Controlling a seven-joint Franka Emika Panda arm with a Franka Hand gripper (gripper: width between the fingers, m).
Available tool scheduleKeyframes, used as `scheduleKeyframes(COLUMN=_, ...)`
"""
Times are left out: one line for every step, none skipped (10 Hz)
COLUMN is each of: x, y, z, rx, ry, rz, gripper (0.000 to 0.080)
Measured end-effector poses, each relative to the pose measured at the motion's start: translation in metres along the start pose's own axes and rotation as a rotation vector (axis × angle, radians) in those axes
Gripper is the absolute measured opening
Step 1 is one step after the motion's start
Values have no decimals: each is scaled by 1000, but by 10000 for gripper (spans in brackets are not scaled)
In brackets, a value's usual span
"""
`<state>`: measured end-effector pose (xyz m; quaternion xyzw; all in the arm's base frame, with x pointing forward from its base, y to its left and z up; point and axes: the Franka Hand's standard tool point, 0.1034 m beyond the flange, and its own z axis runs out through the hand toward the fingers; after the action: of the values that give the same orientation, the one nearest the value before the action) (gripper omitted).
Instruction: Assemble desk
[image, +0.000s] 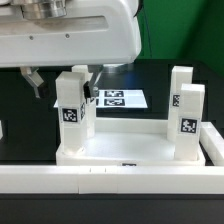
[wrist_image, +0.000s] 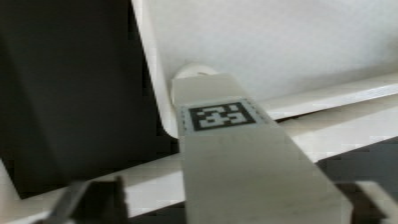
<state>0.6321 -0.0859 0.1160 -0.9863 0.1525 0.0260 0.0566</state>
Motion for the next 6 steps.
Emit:
scheduleKeyframes(x=0, y=0, z=0, rx=1, ry=0, rz=68, gripper=392)
scheduleKeyframes(x=0, y=0, z=0, rx=0, ry=0, rz=139, gripper=288)
scheduleKeyframes(x=0, y=0, z=0, rx=0, ry=0, rz=169, gripper=288)
scheduleKeyframes(x=0, y=0, z=0, rx=1, ry=0, rz=262, gripper=288)
scheduleKeyframes(x=0, y=-1, z=1, rx=1, ry=1, rz=351, gripper=288)
scheduleKeyframes(x=1, y=-7, z=1, rx=3, ry=24, rz=518, gripper=288)
